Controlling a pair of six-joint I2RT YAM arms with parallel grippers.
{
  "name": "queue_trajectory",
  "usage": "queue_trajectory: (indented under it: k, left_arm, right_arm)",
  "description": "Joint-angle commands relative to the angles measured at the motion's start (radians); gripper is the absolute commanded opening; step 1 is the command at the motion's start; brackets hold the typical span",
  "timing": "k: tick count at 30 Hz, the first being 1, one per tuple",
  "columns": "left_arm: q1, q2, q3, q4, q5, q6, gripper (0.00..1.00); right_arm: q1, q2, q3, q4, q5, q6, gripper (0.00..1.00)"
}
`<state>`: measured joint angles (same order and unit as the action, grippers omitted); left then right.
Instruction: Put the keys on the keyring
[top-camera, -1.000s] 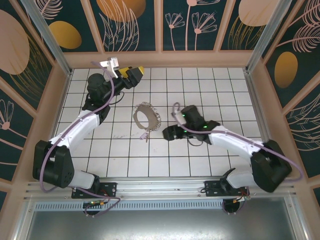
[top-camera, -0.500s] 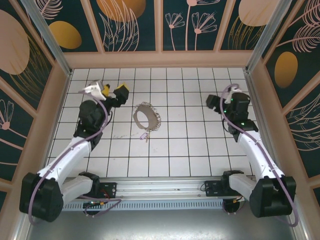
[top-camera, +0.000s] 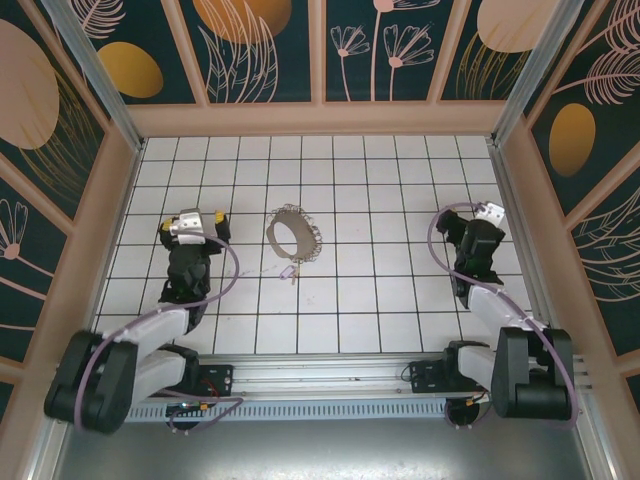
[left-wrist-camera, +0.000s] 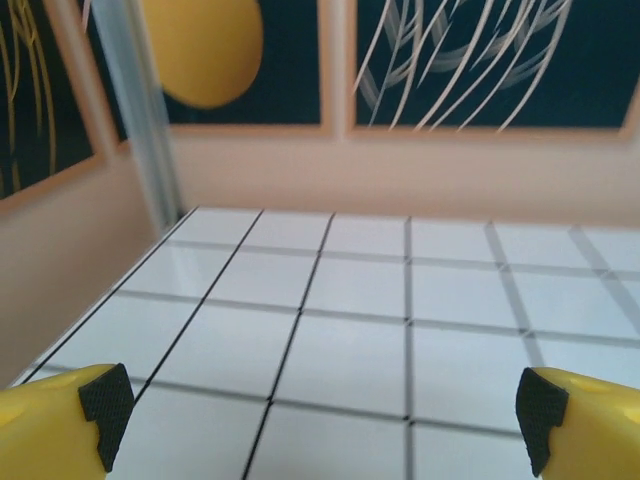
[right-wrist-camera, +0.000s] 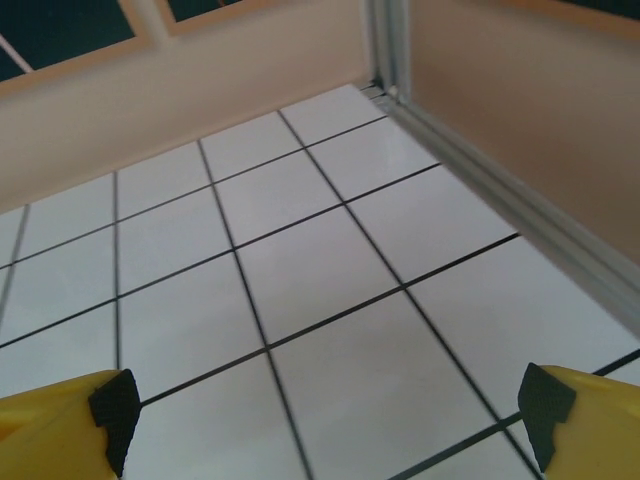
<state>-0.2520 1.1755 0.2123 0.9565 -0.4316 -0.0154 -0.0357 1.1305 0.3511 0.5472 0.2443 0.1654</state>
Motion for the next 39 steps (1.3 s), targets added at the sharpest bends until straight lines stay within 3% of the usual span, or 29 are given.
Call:
queue_trajectory:
  k: [1, 8, 12, 16, 21, 23, 24, 25, 31, 39]
  left_arm:
    - [0.026, 0.124, -0.023, 0.263, -0.055, 0.078, 0.99]
    - [0.132, 0.266, -0.082, 0.463, 0.05, -0.01, 0.99]
    - [0.152, 0.289, -0.075, 0.461, 0.116, -0.013, 0.99]
    - [0.165, 0.349, -0.062, 0.488, 0.172, -0.008, 0.99]
    - [0.188, 0.347, -0.013, 0.389, 0.215, -0.022, 0.99]
    - [0.206, 0.348, 0.01, 0.346, 0.246, -0.036, 0.99]
    - [0.215, 0.351, 0.018, 0.333, 0.257, -0.042, 0.99]
    - [0.225, 0.351, 0.028, 0.314, 0.27, -0.051, 0.99]
    - [0.238, 0.353, 0.035, 0.303, 0.292, -0.06, 0.99]
    - [0.238, 0.348, 0.028, 0.312, 0.29, -0.059, 0.99]
  right_arm:
    - [-0.02, 0.029, -0.054, 0.234, 0.024, -0.058, 0.99]
    - [-0.057, 0.082, -0.132, 0.427, -0.076, -0.077, 0.99]
    - [-0.051, 0.144, -0.169, 0.54, -0.179, -0.042, 0.99]
    - [0.013, 0.242, -0.223, 0.745, -0.224, -0.15, 0.99]
    - [0.046, 0.437, -0.291, 1.077, -0.265, -0.213, 0.99]
    - [0.041, 0.385, -0.197, 0.812, -0.298, -0.218, 0.99]
    - [0.016, 0.42, -0.157, 0.796, -0.311, -0.194, 0.99]
    - [-0.026, 0.408, -0.102, 0.662, -0.344, -0.148, 0.99]
    - [0.002, 0.412, -0.113, 0.695, -0.276, -0.158, 0.99]
    - [-0.008, 0.409, -0.106, 0.68, -0.301, -0.156, 0.99]
